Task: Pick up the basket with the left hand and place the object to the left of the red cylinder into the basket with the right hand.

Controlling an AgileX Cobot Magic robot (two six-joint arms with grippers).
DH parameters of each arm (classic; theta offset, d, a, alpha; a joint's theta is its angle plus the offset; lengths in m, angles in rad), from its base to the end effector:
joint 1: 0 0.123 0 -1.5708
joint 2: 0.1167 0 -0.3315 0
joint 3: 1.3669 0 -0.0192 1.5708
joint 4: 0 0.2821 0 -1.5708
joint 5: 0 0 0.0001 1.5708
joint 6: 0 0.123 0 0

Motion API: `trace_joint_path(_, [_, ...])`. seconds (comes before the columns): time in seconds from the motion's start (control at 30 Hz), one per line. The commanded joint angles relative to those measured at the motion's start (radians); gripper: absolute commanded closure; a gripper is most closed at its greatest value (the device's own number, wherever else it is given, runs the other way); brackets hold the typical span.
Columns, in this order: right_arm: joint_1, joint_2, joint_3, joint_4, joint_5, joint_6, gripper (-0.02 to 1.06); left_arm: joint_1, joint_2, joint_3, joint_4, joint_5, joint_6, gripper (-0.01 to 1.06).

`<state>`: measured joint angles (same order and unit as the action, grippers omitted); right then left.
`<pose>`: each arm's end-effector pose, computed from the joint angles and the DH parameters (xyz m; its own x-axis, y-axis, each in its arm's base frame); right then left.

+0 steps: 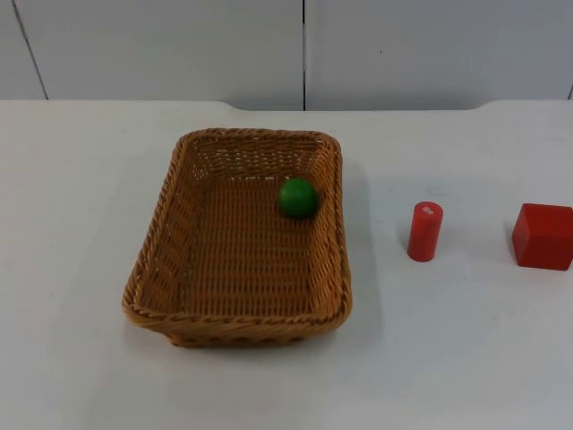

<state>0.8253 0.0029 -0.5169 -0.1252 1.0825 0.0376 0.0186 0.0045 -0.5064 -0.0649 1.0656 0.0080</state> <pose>0.0107 -0.0084 0.2816 -0.2978 -0.3539 -0.8866 -0.6704 0.7388 -0.0697 0.0041 -0.0069 0.2795 -0.4584 -0.0319 -0.8882 0.0211 0.9987 -0.0468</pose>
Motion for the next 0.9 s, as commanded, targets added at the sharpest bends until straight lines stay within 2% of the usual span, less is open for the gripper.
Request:
trace_joint_path(0.0, [-0.001,-0.003,0.004,-0.005,-0.005,0.013,0.31,0.002,-0.004,0.008,0.006,0.007,0.000,0.00])
trace_joint_path(0.5, [-0.001,-0.003,0.004,-0.005,-0.005,0.015,0.30,0.002,-0.004,0.013,0.000,0.009,0.006,0.00])
trace_joint_path(0.53, [-0.001,-0.003,0.004,-0.005,-0.005,0.015,0.28,0.002,-0.004,0.013,0.000,0.009,0.006,0.00])
trace_joint_path(0.6, [-0.001,-0.003,0.004,-0.005,-0.005,0.015,0.16,0.002,-0.004,0.013,0.000,0.009,0.006,0.00])
trace_joint_path(0.63, [-0.001,-0.003,0.004,-0.005,-0.005,0.015,0.16,0.002,-0.004,0.013,0.000,0.009,0.006,0.00])
trace_joint_path(0.7, [-0.001,-0.003,0.004,-0.005,-0.005,0.015,0.01,0.002,-0.004,0.013,0.000,0.009,0.006,0.00])
trace_joint_path(0.87, [-0.001,-0.003,0.004,0.000,-0.005,0.015,-0.01,0.002,-0.004,0.013,0.000,0.009,0.006,0.00])
